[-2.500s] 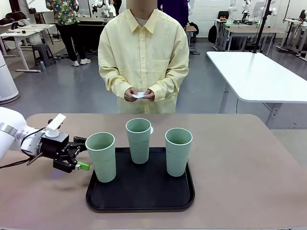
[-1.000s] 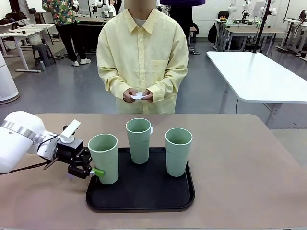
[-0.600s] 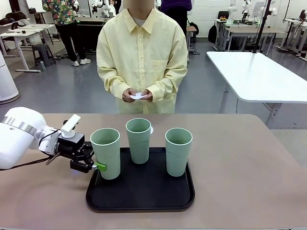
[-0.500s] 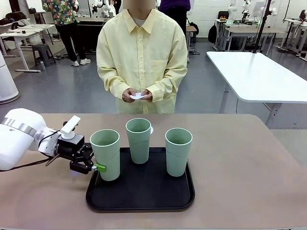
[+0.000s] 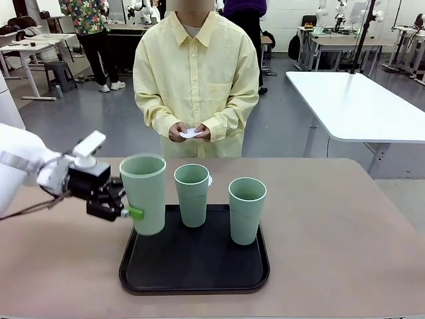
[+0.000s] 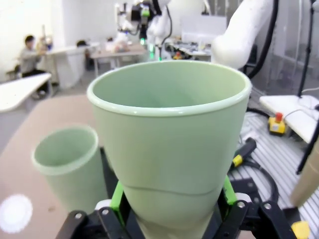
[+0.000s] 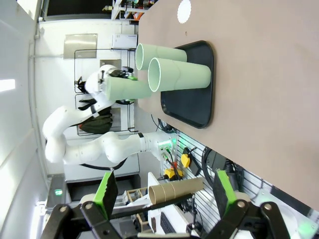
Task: Place coasters on the table and set cups on them.
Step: Pick up one Reusable plastic cup and place it on a coaster set by the human.
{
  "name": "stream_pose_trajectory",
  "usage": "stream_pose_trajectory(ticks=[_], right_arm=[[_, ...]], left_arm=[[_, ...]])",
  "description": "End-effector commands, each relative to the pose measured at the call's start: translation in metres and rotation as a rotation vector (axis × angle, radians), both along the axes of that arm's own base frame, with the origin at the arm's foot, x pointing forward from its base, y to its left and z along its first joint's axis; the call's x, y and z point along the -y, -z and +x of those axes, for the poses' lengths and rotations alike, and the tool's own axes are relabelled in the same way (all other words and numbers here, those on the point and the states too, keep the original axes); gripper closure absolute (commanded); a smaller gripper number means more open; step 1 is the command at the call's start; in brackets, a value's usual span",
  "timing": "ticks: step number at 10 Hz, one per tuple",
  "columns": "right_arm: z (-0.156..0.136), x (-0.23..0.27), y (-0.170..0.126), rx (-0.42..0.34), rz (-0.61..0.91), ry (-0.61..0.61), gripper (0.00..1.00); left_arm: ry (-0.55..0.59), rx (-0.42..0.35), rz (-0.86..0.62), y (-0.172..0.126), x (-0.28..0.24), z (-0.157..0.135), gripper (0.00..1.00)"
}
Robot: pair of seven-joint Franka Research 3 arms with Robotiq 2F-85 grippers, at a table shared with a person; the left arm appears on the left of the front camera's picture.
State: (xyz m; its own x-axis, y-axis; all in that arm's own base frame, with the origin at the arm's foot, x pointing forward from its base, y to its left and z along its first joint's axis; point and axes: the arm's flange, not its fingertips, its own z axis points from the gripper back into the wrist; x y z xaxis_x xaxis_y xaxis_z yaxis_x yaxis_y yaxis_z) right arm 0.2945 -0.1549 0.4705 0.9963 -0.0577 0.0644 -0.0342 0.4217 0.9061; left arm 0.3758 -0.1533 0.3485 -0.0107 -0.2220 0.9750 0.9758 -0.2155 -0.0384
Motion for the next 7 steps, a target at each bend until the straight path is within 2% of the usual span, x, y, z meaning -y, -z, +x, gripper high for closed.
stream_pose_trajectory(ticks=[1,3,7], right_arm=[[0.0,0.0,-0.001,0.005,0.006,-0.002,0.0],[0.0,0.0,-0.001,0.005,0.006,-0.002,0.0],[0.0,0.0,-0.001,0.005,0.006,-0.002,0.0]], left_arm=[[-0.037,0.007,0.011,-0.056,0.022,-0.008,1.0],[-0.032,-0.007,0.002,-0.082,0.032,-0.004,1.0],[-0.012,0.013,0.011,-0.092,0.029,-0.007,1.0]])
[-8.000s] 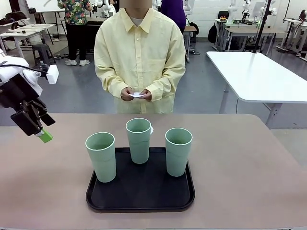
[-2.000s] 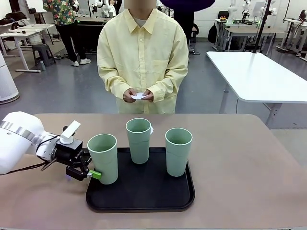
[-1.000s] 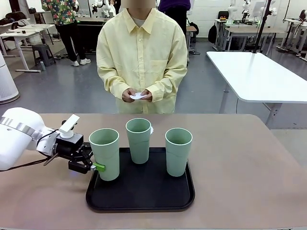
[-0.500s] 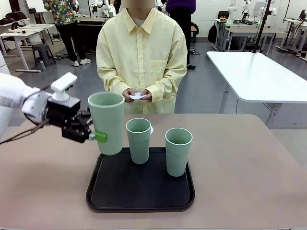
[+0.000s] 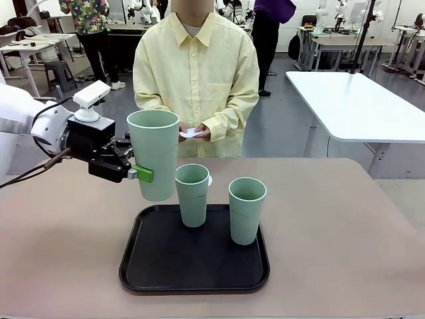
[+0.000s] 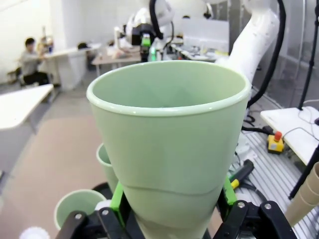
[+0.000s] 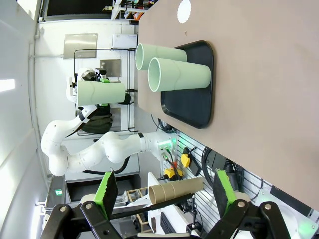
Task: Place coasters on the table and set cups on them.
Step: Pick up one Reusable plastic cup and place it on a coaster set by the human.
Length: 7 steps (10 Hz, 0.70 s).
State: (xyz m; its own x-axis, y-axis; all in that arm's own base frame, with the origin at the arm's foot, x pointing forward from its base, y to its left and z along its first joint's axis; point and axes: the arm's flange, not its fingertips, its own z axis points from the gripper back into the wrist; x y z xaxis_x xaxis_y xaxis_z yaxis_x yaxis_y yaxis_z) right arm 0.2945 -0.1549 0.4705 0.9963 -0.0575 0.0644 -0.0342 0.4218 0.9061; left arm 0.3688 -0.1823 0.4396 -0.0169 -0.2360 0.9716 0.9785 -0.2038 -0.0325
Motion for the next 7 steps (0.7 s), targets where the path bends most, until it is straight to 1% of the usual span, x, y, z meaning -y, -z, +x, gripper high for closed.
stream_pose_trajectory(ticks=[1,2,3,4,6,7], right_arm=[[0.0,0.0,-0.001,0.005,0.007,-0.002,0.0],[0.0,0.0,-0.001,0.005,0.007,-0.002,0.0],[0.0,0.0,-0.001,0.005,0.007,-0.002,0.0],[0.0,0.0,-0.001,0.005,0.007,-0.002,0.0],[0.0,0.0,-0.001,0.005,0.007,-0.002,0.0],[0.0,0.0,-0.001,0.005,0.007,-0.002,0.0]], left_arm=[[0.0,0.004,-0.003,-0.001,0.0,0.0,1.0],[0.0,0.0,0.0,0.0,0.0,0.0,0.16],[0.01,0.023,-0.019,-0.022,0.005,0.016,0.16],[-0.042,0.037,-0.021,-0.042,0.013,0.038,0.16],[-0.119,0.039,-0.029,-0.066,0.028,0.073,0.16],[-0.134,0.041,-0.027,-0.076,0.033,0.095,0.16]])
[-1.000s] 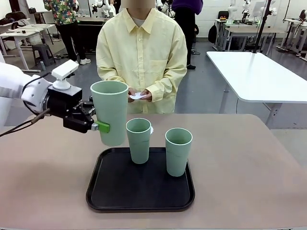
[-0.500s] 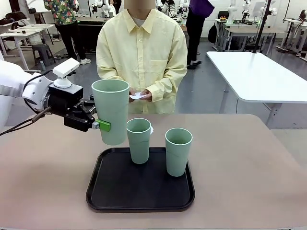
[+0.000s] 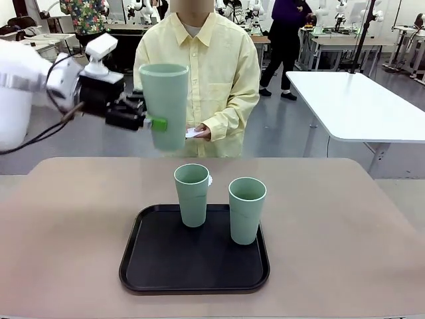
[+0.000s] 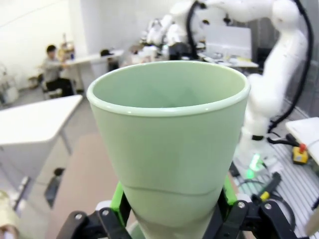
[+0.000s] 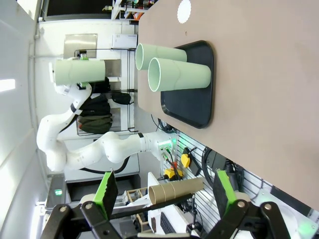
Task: Place coasters on the table and set cups on them.
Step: Pick up one Reusable plastic cup and place it on a coaster set by the human.
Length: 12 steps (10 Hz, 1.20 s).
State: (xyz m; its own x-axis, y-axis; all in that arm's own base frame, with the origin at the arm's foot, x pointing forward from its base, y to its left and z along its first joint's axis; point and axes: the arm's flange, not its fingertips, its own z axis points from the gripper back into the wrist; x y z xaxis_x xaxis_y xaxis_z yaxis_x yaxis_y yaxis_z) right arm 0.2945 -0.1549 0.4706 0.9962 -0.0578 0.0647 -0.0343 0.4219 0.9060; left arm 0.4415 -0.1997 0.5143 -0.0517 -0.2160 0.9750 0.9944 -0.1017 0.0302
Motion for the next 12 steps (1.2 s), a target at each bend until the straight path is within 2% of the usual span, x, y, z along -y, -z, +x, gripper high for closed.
stream_pose_trajectory(ticks=[1,2,4,6,8,10,11,12], right_arm=[[0.0,0.0,-0.001,0.005,0.007,-0.002,0.0],[0.0,0.0,-0.001,0.005,0.007,-0.002,0.0],[0.0,0.0,-0.001,0.005,0.007,-0.002,0.0],[0.0,0.0,-0.001,0.005,0.007,-0.002,0.0],[0.0,0.0,-0.001,0.005,0.007,-0.002,0.0],[0.0,0.0,-0.001,0.005,0.007,-0.002,0.0],[0.0,0.0,-0.001,0.005,0.007,-0.002,0.0],[0.0,0.0,-0.001,0.005,0.007,-0.002,0.0]], left_arm=[[-0.024,-0.031,-0.004,-0.003,0.017,0.043,0.16],[0.001,-0.044,0.002,-0.003,0.013,0.06,0.16],[0.007,0.006,-0.033,0.012,0.004,0.103,0.16],[0.017,0.024,-0.047,0.035,-0.002,0.133,0.16],[0.02,0.002,-0.016,0.057,-0.005,0.156,0.16],[0.053,0.001,0.03,0.082,-0.01,0.164,0.16],[0.031,0.016,0.046,0.09,-0.01,0.159,0.16],[0.016,-0.016,0.017,0.084,-0.009,0.157,0.16]])
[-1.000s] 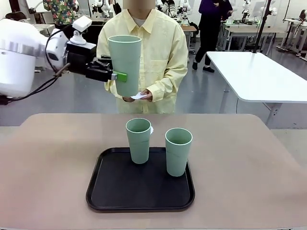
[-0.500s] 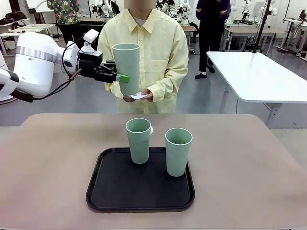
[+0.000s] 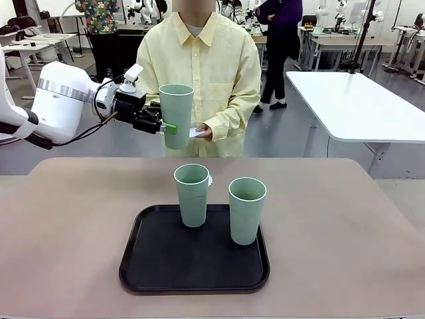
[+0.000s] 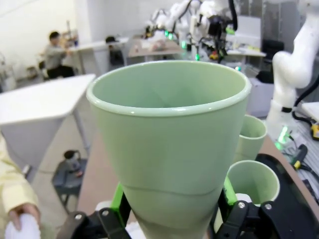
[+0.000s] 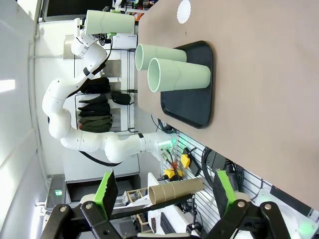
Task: Place coasters on the table and set cups on them.
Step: Pick up one Reusable plastic cup and place it on a coaster set by the human.
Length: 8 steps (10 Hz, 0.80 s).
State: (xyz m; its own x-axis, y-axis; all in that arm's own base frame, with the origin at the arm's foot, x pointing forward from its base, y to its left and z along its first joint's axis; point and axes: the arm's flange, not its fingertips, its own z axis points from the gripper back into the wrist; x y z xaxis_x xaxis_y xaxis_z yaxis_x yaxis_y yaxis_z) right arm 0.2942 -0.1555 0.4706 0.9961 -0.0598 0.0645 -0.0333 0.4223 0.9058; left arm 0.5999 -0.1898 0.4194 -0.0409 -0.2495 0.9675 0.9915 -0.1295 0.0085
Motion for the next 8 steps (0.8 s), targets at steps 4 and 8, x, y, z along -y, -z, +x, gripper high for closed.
stream_pose_trajectory(ticks=[4,8], right_arm=[[0.0,0.0,-0.001,0.005,0.007,-0.004,0.0],[0.0,0.0,-0.001,0.005,0.007,-0.004,0.0]], left_arm=[[-0.012,0.001,-0.019,-0.011,0.001,-0.001,0.16],[0.038,-0.03,-0.017,0.032,0.013,0.045,0.16]])
